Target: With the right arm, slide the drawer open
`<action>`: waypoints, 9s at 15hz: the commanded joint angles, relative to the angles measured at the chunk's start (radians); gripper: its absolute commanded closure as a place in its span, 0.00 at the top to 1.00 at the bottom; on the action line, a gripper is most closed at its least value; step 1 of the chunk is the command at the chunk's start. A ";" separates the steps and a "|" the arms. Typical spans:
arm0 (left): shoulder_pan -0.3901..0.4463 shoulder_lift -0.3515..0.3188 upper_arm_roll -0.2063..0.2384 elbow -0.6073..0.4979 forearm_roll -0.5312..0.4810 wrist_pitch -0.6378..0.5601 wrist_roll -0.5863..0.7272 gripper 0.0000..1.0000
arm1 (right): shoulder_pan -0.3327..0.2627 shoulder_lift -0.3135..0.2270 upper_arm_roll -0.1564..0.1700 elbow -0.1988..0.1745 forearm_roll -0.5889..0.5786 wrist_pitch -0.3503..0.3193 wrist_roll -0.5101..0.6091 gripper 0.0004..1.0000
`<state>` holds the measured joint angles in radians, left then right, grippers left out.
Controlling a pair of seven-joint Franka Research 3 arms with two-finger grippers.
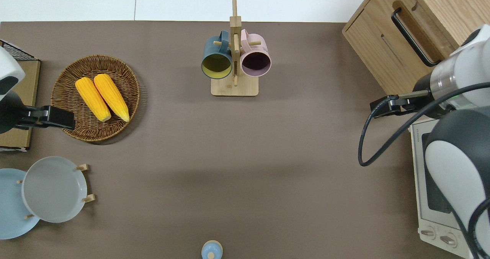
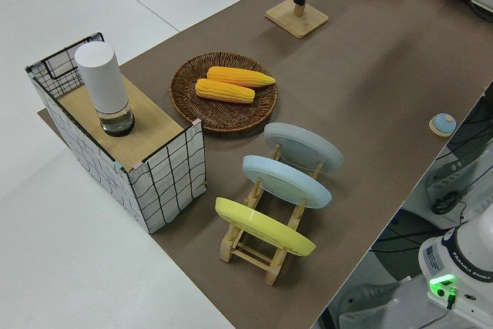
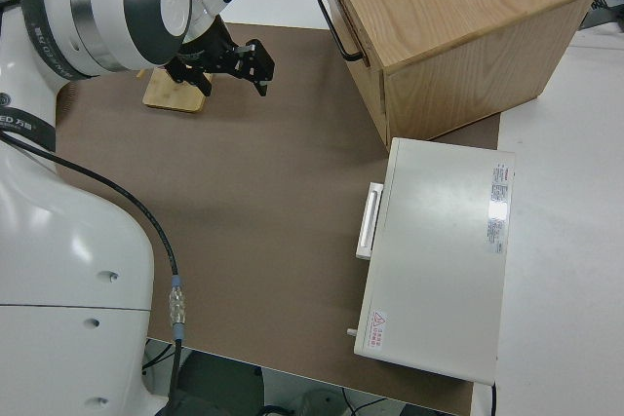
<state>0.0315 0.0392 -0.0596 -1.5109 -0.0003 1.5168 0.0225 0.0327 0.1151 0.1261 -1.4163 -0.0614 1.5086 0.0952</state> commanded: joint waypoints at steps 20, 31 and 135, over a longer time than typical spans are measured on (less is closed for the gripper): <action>0.004 0.011 -0.006 0.026 0.017 -0.020 0.010 0.99 | 0.085 0.008 0.026 0.000 -0.243 -0.062 0.008 0.99; 0.004 0.011 -0.006 0.026 0.017 -0.020 0.010 0.99 | 0.185 0.046 0.082 -0.076 -0.694 0.002 0.009 0.99; 0.004 0.013 -0.006 0.026 0.017 -0.020 0.010 0.99 | 0.498 0.413 0.104 -0.156 -1.476 -0.102 0.339 0.98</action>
<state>0.0315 0.0392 -0.0596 -1.5109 -0.0003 1.5168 0.0225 0.5264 0.5217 0.2283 -1.5920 -1.5496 1.4052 0.4596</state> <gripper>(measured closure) 0.004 0.132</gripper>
